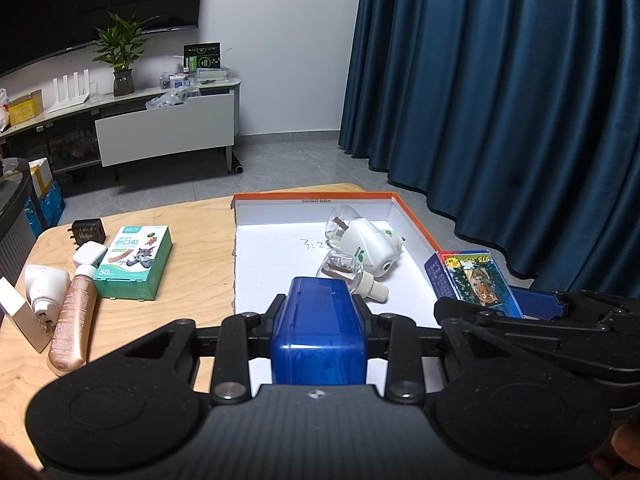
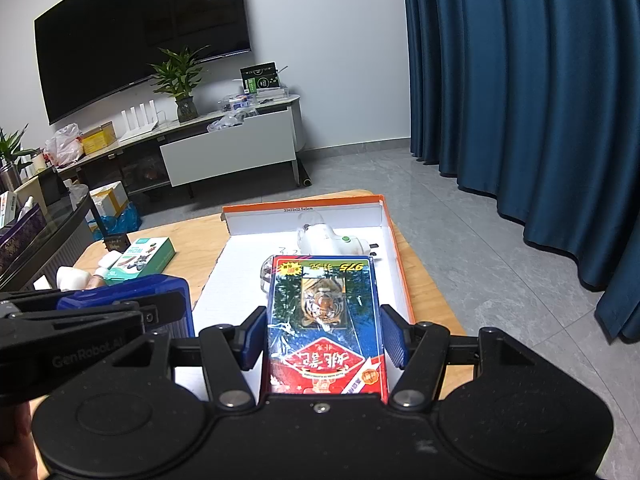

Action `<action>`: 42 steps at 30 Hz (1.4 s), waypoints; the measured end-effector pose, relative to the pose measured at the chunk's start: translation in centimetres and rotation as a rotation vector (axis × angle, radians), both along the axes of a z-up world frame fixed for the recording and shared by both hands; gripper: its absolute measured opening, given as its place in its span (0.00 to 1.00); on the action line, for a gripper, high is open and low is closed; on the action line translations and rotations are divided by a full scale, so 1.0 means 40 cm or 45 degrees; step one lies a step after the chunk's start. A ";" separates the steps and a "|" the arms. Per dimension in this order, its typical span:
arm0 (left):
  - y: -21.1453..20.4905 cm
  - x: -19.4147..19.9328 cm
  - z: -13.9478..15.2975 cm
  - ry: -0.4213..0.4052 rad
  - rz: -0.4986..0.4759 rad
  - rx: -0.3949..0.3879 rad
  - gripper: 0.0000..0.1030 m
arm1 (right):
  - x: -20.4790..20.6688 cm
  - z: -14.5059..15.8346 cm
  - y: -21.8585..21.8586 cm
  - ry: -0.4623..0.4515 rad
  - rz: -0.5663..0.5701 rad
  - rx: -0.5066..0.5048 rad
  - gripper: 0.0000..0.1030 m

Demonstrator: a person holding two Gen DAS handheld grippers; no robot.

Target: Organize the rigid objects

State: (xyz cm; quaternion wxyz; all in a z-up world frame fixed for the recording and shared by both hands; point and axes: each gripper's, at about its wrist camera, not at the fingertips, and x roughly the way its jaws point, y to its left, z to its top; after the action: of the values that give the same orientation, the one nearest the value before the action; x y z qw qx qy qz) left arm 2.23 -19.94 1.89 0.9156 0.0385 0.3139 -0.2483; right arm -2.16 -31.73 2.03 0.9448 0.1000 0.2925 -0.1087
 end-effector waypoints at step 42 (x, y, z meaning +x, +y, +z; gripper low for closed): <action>0.003 0.011 -0.011 0.019 0.001 -0.004 0.33 | 0.000 -0.005 -0.002 0.018 -0.001 0.002 0.69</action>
State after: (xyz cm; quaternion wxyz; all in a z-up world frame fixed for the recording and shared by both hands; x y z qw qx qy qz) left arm 2.66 -19.81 1.44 0.9135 0.0352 0.3202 -0.2487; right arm -2.16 -31.82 1.82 0.9426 0.0999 0.2992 -0.1096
